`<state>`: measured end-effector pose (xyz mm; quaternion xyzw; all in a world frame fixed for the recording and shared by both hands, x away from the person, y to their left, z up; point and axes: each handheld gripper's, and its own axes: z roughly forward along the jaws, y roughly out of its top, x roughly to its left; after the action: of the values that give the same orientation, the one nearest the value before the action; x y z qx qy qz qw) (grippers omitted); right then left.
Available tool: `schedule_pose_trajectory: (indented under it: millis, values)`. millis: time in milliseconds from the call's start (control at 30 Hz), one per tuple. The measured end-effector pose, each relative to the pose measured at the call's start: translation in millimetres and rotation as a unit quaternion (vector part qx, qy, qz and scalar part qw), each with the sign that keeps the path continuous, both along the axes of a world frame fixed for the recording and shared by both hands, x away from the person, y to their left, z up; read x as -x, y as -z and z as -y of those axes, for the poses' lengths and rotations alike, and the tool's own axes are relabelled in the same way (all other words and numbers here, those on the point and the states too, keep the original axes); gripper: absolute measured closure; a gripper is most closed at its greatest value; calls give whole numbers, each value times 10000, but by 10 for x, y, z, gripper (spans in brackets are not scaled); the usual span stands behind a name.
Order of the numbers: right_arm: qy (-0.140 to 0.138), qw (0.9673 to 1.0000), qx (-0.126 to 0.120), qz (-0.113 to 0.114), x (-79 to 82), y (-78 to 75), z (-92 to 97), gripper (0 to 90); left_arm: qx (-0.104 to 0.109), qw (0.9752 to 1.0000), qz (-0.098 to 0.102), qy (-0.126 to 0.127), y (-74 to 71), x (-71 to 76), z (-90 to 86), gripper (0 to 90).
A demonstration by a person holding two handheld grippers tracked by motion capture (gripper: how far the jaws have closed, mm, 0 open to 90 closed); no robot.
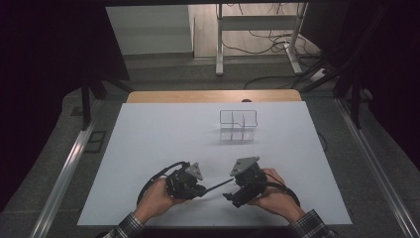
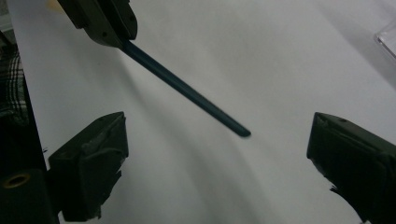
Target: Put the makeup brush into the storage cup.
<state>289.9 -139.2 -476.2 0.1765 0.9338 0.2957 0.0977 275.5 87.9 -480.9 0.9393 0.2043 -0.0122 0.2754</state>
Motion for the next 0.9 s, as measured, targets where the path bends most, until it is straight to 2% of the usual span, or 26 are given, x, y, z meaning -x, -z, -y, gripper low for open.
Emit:
schedule_pose_trajectory:
  millis: [167, 267, 500, 600, 667, 767, 833, 867, 900]
  values:
    - [-274, 9995, 170, 70, -4, 25, -130, 158, -16, 10000, 13, 56, -21, -3, 24, 833]
    - [-347, 9990, 275, 111, -5, 39, -182, 193, -19, 10000, 13, 69, -25, -3, 29, 833]
    - [-637, 9965, 520, 123, -26, 80, -299, 351, -83, 9999, -23, 134, -18, -11, 49, 833]
    - [-750, 9949, 640, 198, -16, 93, -325, 449, -104, 9998, -23, 156, -16, -11, 59, 833]
    - [-790, 9949, 585, 220, -7, 106, -334, 545, -106, 9998, -29, 163, -15, -10, 63, 833]
    - [-917, 9934, 679, 129, -5, 99, -333, 673, -81, 9999, 6, 138, -19, -9, 56, 829]
    - [-1046, 9907, 865, 24, -3, 120, -331, 759, -47, 9999, 155, -31, -34, -8, 34, 808]
    - [-1129, 9896, 894, -61, -8, 130, -326, 804, -31, 9995, 275, -122, -49, -13, 15, 785]
    - [-1213, 9887, 840, -269, -7, 136, -329, 842, 64, 9992, 331, -219, -62, -17, -3, 755]
